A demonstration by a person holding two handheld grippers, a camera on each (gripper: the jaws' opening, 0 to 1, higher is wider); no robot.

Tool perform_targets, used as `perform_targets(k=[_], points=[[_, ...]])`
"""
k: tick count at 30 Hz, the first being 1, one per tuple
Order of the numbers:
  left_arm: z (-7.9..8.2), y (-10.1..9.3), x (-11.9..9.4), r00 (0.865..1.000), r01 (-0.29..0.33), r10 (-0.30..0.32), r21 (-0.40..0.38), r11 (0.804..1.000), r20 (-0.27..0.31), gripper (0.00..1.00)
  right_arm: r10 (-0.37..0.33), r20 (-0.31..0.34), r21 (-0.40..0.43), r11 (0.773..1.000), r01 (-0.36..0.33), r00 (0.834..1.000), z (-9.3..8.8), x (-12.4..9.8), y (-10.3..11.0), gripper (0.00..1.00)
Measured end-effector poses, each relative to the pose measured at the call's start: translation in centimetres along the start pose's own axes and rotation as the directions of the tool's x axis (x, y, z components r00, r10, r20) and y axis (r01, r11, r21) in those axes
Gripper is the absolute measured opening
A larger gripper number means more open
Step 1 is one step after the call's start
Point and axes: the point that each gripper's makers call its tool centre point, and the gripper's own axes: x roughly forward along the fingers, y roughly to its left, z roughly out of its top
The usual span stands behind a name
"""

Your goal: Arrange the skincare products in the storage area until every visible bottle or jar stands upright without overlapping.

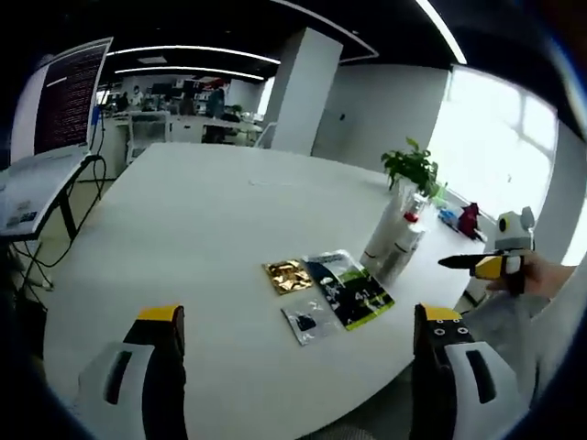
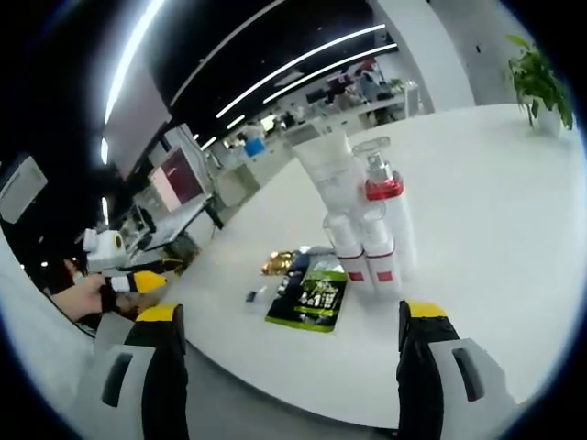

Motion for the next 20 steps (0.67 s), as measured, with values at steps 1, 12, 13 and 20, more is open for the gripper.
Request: perform_targets(k=[1, 12, 13, 20], points=[[-0.2, -0.1, 0.1, 1.000, 0.003, -0.002, 0.010, 1.000, -0.026, 0.98, 0.004, 0.012, 0.006, 1.000, -0.005, 1.000, 0.2, 0.0, 0.0, 0.99], [-0.3, 0.1, 0.5, 1.000, -0.005, 0.005, 0.067, 0.998, -0.009, 0.98, 0.012, -0.019, 0.015, 1.000, -0.011, 1.000, -0.3, 0.2, 0.1, 1.00], [-0.3, 0.2, 0.5, 1.000, -0.006, 0.006, 0.066, 0.998, -0.006, 0.98, 0.015, -0.022, 0.020, 1.000, -0.015, 1.000, -0.3, 0.2, 0.4, 1.00], [-0.3, 1.2, 0.7, 1.000, -0.016, 0.015, 0.038, 0.999, 0.006, 0.98, 0.013, -0.054, 0.018, 1.000, -0.012, 0.998, -0.9, 0.3, 0.3, 1.00]])
